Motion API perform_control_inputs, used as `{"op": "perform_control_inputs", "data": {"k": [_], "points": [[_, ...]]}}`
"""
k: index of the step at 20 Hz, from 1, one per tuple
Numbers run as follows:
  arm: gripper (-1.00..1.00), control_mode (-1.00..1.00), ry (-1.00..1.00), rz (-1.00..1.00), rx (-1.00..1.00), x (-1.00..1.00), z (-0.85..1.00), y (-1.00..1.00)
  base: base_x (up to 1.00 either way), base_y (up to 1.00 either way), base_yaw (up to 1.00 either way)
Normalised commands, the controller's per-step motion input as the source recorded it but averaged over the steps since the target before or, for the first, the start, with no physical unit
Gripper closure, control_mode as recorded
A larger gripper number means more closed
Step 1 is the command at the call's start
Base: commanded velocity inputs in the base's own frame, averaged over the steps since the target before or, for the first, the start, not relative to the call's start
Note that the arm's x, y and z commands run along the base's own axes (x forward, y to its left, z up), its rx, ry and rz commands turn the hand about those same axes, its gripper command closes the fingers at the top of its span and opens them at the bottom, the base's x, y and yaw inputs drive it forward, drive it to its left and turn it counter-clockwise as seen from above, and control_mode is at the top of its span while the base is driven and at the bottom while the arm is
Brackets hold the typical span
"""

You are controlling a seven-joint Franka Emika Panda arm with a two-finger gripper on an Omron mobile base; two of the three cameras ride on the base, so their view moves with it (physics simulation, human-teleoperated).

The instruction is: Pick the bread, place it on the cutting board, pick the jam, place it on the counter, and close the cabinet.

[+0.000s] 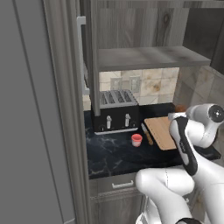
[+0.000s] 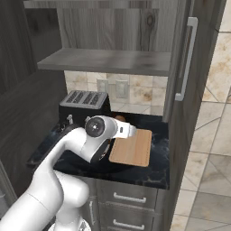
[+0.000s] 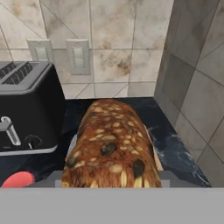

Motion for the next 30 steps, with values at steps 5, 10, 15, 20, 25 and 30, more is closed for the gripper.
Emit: {"op": "perform_control_inputs", "data": {"k": [5, 10, 15, 20, 25, 30], "points": [[1.00, -1.00, 0.12, 0.00, -0.03, 0.17, -0.29, -0.01, 0.00, 0.00, 0.00], [1.00, -1.00, 0.08, 0.00, -0.02, 0.36, -0.25, 0.00, 0.00, 0.00, 0.00], [1.00, -1.00, 0.01, 0.00, 0.00, 0.45, -0.13, 0.00, 0.00, 0.00, 0.00], [1.00, -1.00, 0.00, 0.00, 0.00, 0.46, -0.25, -0.04, 0.00, 0.00, 0.00], [1.00, -1.00, 0.00, 0.00, 0.00, 0.32, -0.35, -0.14, 0.00, 0.00, 0.00], [1.00, -1.00, 0.01, 0.00, 0.00, 0.12, -0.25, -0.25, 0.00, 0.00, 0.00]]}}
